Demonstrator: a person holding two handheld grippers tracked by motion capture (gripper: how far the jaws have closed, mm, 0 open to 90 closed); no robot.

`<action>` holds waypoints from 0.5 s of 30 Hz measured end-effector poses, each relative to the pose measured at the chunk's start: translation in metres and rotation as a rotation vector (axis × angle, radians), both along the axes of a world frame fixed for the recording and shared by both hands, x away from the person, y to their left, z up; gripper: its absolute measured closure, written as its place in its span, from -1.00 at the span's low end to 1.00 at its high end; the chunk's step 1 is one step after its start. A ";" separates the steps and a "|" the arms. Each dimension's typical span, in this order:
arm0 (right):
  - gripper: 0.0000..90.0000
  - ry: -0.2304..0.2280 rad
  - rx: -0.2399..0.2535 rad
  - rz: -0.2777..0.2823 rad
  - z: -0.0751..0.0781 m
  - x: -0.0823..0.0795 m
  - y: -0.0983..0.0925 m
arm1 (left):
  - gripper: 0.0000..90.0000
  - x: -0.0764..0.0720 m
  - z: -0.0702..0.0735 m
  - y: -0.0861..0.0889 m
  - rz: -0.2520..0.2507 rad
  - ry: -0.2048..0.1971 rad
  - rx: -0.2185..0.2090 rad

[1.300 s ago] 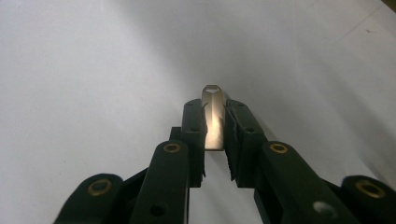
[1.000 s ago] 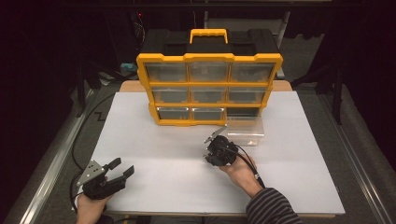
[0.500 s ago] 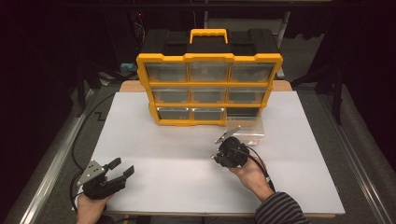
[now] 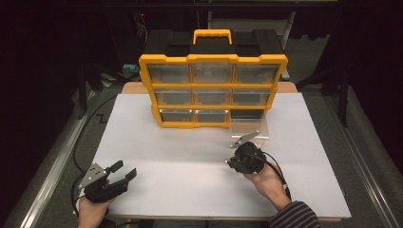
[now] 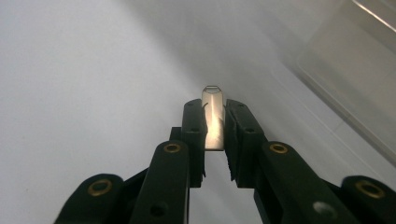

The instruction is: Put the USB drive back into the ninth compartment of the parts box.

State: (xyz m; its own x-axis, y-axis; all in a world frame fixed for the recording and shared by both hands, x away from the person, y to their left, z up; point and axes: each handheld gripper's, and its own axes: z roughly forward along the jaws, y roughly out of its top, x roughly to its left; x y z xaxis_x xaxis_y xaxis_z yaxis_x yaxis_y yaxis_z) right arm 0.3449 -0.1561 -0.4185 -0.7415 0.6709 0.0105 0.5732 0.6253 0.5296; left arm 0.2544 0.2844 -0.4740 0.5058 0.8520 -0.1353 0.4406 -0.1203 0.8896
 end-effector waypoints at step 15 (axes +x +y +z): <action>0.76 0.002 0.038 -0.045 0.002 -0.005 -0.023 | -0.21 0.001 0.000 0.001 0.006 0.002 -0.005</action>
